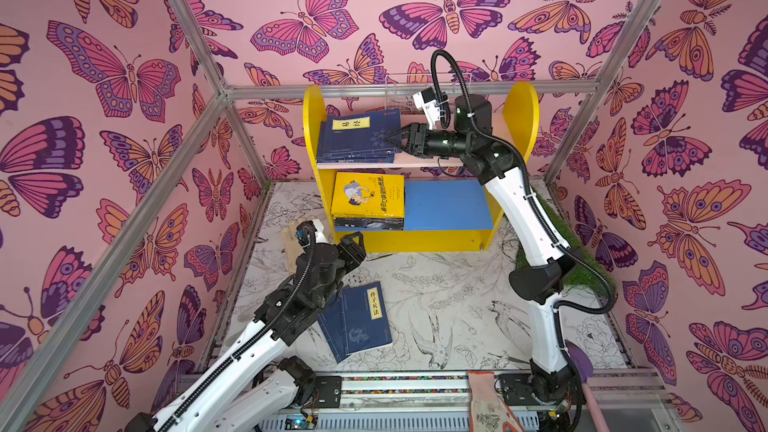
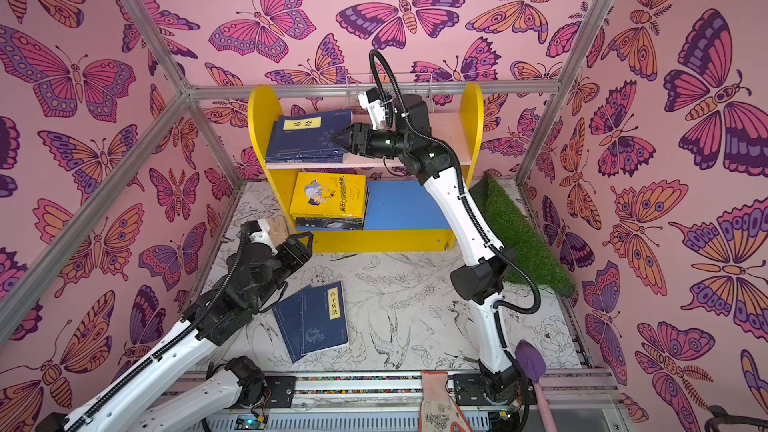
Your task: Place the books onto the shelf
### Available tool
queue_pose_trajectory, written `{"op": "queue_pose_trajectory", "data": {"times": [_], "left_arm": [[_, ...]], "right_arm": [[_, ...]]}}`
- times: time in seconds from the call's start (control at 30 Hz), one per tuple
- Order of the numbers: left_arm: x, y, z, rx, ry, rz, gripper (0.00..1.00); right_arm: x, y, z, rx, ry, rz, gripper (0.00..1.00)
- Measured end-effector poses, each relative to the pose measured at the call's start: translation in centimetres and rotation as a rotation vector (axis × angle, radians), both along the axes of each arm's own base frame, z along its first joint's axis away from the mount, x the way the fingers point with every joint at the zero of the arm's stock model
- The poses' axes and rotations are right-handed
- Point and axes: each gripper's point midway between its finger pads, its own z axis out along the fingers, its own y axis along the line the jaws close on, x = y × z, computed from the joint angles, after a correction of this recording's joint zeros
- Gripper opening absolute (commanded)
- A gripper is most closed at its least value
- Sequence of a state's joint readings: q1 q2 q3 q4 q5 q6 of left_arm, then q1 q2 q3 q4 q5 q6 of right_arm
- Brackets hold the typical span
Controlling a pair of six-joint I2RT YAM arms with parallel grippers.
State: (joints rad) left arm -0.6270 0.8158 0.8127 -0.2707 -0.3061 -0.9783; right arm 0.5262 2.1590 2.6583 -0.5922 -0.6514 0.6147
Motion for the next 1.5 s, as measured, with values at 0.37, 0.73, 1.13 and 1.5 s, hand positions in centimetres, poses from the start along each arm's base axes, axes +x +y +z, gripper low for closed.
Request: {"op": "queue_pose_trajectory", "data": {"times": [0.37,0.73,1.13,1.5], "left_arm": [[0.2,-0.7,-0.8,0.012,0.025,-0.016,0.65],[-0.1,-0.9,-0.8,-0.006,0.026,-0.029,0.65],[0.3,-1.2,1.5,0.025,-0.045,-0.068,0.67],[7.8,-0.6,14.8,-0.028,-0.221,-0.106,0.30]], "right_arm": [[0.5,-0.1,-0.7,-0.125,-0.110,-0.127,0.62],[1.1,1.3,-1.5,-0.251,-0.226,-0.329,0.61],[1.3,1.9,-0.9,-0.196,-0.204,-0.434,0.62],[0.9,1.8,-0.9,-0.193,-0.206,-0.431,0.62]]}}
